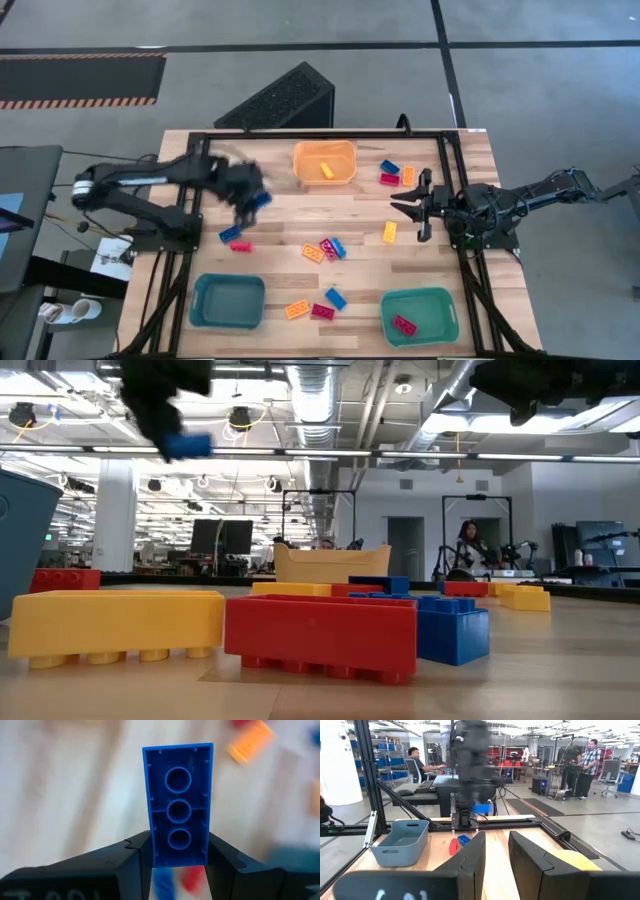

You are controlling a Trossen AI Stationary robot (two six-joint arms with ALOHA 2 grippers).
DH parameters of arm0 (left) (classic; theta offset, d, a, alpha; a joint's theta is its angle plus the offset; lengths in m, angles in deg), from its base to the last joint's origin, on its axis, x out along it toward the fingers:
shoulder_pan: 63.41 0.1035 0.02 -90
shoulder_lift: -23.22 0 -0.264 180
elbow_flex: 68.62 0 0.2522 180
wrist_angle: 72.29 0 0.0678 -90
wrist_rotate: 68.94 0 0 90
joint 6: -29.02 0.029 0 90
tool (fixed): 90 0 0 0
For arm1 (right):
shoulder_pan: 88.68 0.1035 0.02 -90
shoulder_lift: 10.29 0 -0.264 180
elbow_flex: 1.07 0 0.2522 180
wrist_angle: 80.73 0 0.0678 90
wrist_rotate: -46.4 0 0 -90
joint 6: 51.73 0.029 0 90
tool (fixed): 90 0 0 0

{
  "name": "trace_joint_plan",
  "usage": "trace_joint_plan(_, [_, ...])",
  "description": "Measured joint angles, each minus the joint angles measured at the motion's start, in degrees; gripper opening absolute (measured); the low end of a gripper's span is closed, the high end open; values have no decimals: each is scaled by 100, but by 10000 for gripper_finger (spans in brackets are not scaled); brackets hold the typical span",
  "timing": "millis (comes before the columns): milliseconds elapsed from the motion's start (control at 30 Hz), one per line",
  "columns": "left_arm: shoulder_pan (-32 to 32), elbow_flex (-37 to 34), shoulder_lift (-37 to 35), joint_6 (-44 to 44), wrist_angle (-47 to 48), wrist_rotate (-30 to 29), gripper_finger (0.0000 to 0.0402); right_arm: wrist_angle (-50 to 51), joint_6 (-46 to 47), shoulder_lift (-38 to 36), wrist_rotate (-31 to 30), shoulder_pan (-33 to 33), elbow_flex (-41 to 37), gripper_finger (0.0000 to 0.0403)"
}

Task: Sort & place blocks by color
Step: Put the blue game piece into the blue bin, then put the yellow game piece into the yellow bin

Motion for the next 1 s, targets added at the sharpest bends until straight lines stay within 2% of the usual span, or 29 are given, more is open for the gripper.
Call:
trace_joint_plan(100, [-1208, 0, -188, -1281, 422, -63, 104, -7, 0, 1, 0, 0, 0, 107])
trace_joint_plan(233, [-2731, 2, -94, -2720, 386, -81, 104, -166, 203, -1, 0, 0, 0, 107])
trace_joint_plan(400, [-3942, 2, 507, -3708, -82, -2, 104, -344, 243, -1, 1, 0, 0, 107])
trace_joint_plan(567, [-4496, 2, 1254, -4374, -729, 309, 144, -531, 246, -1, 1, 0, 2, 107])
trace_joint_plan(767, [-4587, 1, 2006, -4559, -890, 836, 222, -531, 240, 1, 0, -26, 2, 107])
trace_joint_plan(867, [-4502, 0, 2138, -4487, -899, 1138, 250, -598, 240, -1, 2, -82, 2, 107])
trace_joint_plan(1000, [-4361, 0, 1955, -4460, -899, 1130, 264, -707, 236, -1, 0, -174, 2, 107])
